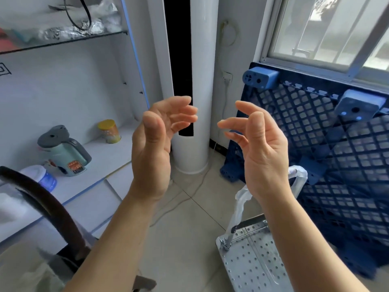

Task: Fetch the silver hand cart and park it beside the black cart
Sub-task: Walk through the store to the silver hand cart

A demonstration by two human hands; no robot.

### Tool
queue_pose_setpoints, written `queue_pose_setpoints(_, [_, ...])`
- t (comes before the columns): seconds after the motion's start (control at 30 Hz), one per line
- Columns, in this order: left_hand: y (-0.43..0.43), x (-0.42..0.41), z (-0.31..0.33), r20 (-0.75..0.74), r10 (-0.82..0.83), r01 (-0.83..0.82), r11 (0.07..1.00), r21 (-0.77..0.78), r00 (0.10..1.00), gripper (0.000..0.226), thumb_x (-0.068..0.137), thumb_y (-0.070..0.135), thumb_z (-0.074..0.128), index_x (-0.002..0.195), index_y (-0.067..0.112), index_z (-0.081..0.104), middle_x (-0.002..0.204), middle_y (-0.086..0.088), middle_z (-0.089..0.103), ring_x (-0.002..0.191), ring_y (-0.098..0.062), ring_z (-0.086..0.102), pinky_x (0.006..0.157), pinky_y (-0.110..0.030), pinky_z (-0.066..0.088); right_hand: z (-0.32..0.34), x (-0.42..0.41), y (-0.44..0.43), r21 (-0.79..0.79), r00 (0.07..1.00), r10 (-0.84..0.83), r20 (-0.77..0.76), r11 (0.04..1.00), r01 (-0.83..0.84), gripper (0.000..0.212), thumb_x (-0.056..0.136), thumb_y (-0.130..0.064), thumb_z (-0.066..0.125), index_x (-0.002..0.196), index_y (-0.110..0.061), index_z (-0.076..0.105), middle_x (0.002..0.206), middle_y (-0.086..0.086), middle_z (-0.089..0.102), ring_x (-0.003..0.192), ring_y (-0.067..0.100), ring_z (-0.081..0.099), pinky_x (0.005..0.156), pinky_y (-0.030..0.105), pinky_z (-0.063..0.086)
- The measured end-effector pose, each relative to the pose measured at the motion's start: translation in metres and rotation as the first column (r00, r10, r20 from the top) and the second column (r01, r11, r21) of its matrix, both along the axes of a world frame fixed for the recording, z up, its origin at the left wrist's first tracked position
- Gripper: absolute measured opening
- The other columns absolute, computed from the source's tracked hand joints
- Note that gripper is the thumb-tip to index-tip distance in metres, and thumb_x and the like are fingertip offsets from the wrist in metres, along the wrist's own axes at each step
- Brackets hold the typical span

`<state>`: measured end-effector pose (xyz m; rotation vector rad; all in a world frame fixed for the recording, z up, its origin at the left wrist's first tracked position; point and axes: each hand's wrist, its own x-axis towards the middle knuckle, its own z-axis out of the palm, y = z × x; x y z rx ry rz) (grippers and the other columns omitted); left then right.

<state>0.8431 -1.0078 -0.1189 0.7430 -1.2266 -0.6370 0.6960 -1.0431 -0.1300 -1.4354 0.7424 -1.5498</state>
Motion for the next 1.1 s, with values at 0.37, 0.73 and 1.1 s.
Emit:
queue_pose_setpoints(0.37, [-0.078,0.008,-0.015,0.016,-0.129,0.129,0.991,0.037,0.991,0.069,0.079,0.074,0.04,0.108,0.015,0.061,0.103,-0.004,0.067,0.101,-0.028,0.061,0.096,-0.045,0.044,-0.014,0.008,-0.063,0.049,0.995,-0.096,0.004,0.994,0.096,0.056,0.077,-0.057,0.048,0.113,-0.015,0.059,0.085,0.002,0.073,0.092,0.018,0.069,0.081,0.026,0.052])
queue_pose_setpoints(0.73, [-0.17,-0.025,-0.01,0.034,-0.229,0.228,0.973,0.029,0.973,0.069,0.078,0.075,0.042,0.107,0.015,0.062,0.102,-0.004,0.067,0.099,-0.027,0.061,0.095,-0.043,0.045,-0.016,-0.019,-0.144,0.035,0.985,-0.172,-0.004,0.985,0.172,0.059,0.077,-0.058,0.048,0.114,-0.014,0.059,0.086,0.002,0.073,0.096,0.024,0.068,0.087,0.033,0.054])
queue_pose_setpoints(1.1, [-0.253,-0.073,-0.002,0.049,-0.398,0.399,0.917,-0.018,0.916,0.069,0.079,0.074,0.042,0.106,0.014,0.062,0.103,-0.005,0.066,0.1,-0.028,0.061,0.095,-0.044,0.044,-0.011,-0.068,-0.203,0.009,0.941,-0.337,0.006,0.941,0.337,0.065,0.075,-0.064,0.05,0.116,-0.015,0.059,0.087,0.001,0.073,0.097,0.023,0.068,0.086,0.032,0.052])
